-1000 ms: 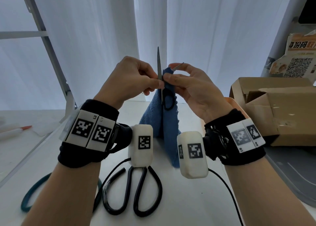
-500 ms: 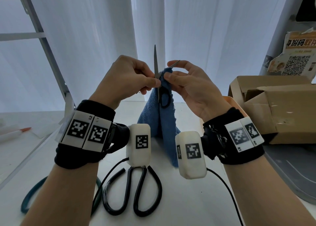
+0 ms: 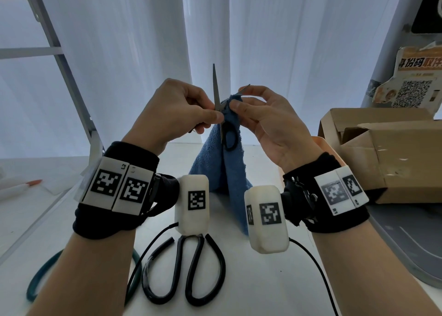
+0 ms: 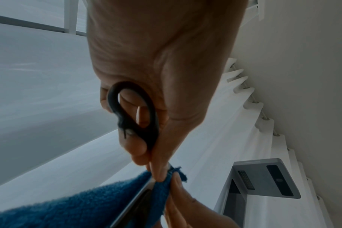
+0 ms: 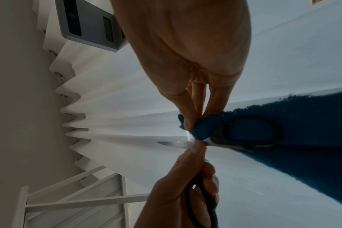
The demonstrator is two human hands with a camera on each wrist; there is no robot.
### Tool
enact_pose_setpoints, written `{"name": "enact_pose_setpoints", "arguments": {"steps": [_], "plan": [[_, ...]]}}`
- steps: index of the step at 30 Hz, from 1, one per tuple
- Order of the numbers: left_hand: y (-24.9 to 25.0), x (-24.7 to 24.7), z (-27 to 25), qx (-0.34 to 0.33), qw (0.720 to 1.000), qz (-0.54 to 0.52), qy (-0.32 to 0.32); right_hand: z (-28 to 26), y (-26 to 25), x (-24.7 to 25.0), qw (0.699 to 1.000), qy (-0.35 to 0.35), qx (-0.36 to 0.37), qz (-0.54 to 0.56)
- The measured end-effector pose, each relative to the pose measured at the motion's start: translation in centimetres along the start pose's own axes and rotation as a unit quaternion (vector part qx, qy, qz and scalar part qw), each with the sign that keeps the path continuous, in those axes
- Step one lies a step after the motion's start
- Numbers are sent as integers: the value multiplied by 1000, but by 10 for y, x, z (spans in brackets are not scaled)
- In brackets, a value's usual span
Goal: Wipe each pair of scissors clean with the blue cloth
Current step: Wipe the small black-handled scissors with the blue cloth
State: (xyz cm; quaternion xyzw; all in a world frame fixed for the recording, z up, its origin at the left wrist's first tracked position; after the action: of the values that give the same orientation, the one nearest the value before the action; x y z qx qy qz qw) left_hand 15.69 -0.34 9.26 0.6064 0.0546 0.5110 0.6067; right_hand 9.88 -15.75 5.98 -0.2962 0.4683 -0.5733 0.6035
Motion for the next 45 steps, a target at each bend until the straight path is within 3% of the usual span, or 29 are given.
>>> {"name": "enact_pose_setpoints", "arguments": {"steps": [45], "plan": [[0, -1, -1, 15, 1000, -10, -8, -2, -4, 5, 999, 28, 8, 22]]}}
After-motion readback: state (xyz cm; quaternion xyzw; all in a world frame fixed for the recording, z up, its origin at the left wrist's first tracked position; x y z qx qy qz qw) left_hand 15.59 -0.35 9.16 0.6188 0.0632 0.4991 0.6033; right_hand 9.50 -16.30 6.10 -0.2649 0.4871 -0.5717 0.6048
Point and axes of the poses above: each hand's wrist, its own z-axis towards the middle knuckle, its own x-axis out of the back of the hand, y = z × x, the point moved 7 cm from there along z, towards the middle knuckle, and after that the axes turned 13 degrees about -y, right-handed, at the moved point
